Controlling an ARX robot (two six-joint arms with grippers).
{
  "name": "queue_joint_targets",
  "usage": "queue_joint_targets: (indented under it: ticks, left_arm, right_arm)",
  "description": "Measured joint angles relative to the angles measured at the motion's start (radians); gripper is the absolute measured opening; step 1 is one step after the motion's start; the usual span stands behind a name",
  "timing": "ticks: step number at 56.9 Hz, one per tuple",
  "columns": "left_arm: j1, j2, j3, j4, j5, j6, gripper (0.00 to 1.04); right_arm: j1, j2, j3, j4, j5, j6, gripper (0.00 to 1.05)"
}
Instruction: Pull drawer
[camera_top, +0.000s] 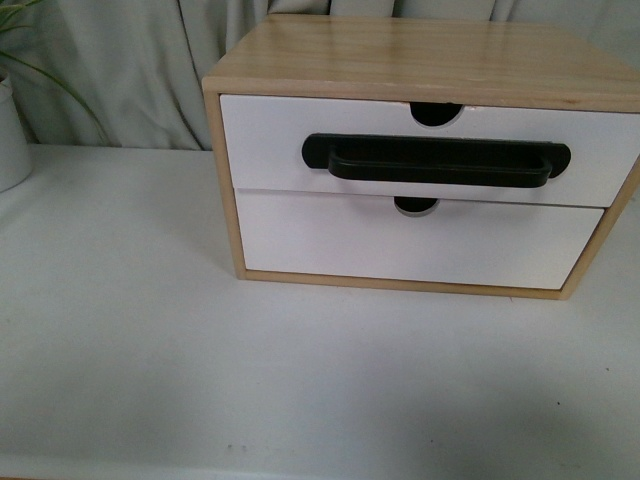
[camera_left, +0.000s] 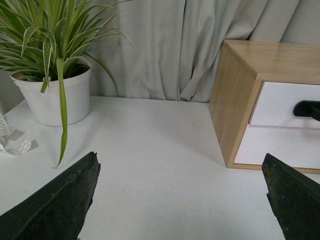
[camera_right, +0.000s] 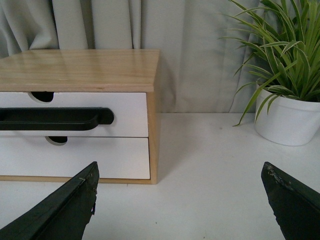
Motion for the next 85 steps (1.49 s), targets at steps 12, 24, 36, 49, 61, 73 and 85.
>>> queue_joint_targets:
  ticks: [12, 24, 36, 49, 61, 73, 85]
  left_arm:
    - [0.0, 0.0, 0.0, 0.0, 0.0, 0.0, 0.98]
    - [0.0, 0.0, 0.0, 0.0, 0.0, 0.0, 0.98]
    - [-0.083, 0.126, 0.025, 0.006, -0.105, -0.053, 0.98]
    - [-0.23, 0.501, 0.134, 0.215, 0.084, 0.138, 0.98]
    - [-0.313, 0.927, 0.375, 0.209, 0.342, 0.571, 0.98]
    - [-0.348, 1.159, 0.573, 0.089, 0.397, 0.891, 0.98]
    - [-0.359, 1.335, 0.764, -0.06, 0.432, 1.094, 0.98]
  right_arm:
    - [0.0, 0.0, 0.0, 0.0, 0.0, 0.0, 0.96]
    - [0.0, 0.0, 0.0, 0.0, 0.0, 0.0, 0.96]
    - [0.023, 0.167, 0.081, -0.131, 0.056, -0.058, 0.96]
    - [-0.026, 0.494, 0.235, -0.095, -0.167, -0.264, 0.96]
    - [-0.023, 0.822, 0.446, -0.202, -0.311, -0.599, 0.96]
    - [0.001, 0.983, 0.603, -0.293, -0.379, -0.769, 0.96]
    - [0.024, 1.102, 0.716, -0.378, -0.422, -0.905, 0.96]
